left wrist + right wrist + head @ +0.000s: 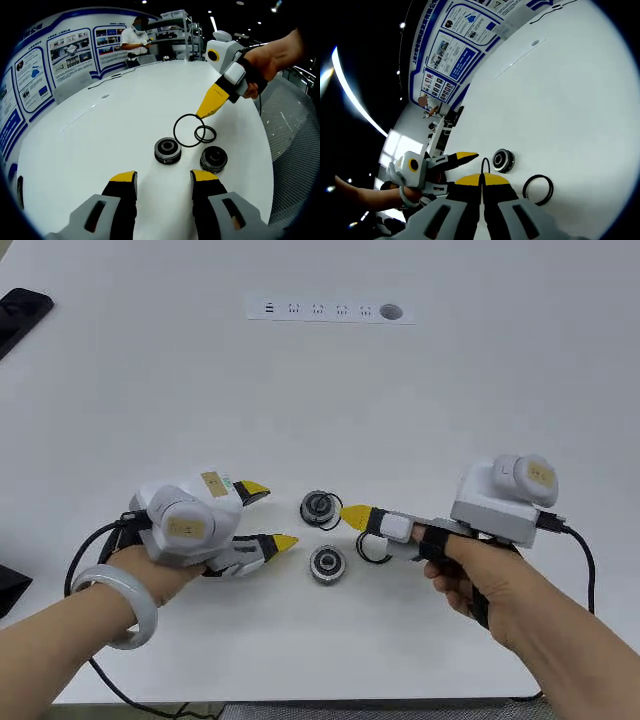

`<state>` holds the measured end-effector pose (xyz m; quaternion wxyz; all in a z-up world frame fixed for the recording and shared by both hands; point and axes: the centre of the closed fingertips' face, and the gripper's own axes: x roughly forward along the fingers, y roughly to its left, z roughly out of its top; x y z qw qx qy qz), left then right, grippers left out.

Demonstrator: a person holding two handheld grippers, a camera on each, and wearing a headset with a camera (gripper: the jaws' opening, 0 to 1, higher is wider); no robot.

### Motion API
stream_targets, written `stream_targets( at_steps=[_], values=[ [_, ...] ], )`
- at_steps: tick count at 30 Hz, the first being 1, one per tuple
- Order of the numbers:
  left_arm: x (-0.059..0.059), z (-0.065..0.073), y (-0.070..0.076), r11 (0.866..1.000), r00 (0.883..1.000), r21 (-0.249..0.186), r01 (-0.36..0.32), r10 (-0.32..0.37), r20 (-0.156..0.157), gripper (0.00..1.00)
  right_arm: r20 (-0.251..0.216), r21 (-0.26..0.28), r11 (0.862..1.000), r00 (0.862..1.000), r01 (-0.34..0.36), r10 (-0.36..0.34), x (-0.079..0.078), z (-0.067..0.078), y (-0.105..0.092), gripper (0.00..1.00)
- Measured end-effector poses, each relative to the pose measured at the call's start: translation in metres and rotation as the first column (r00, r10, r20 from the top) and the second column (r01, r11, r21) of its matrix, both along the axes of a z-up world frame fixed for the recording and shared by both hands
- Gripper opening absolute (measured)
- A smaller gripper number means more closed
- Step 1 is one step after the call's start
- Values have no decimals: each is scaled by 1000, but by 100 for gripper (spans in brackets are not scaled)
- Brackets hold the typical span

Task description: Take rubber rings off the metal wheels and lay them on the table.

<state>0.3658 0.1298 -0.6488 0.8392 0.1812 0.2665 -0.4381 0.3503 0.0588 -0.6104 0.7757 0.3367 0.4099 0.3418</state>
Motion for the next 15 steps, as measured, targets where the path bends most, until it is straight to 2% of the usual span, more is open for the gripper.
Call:
stream_targets(
  at_steps=[9, 14, 15],
  values=[
    [-2, -1, 6, 1000, 1000, -4, -14, 14, -5, 46, -36, -14, 998, 997, 68, -68, -7, -12, -29, 2],
    [-3, 1, 7, 1000, 1000, -11, -22, 22, -4, 48, -66, -45, 995, 993, 91, -94, -10, -24, -42, 2],
    [-4, 0, 7, 1000, 1000, -10, -24, 23, -6, 48, -67, -66, 994, 993, 92, -97, -10, -28, -45, 2]
  ],
)
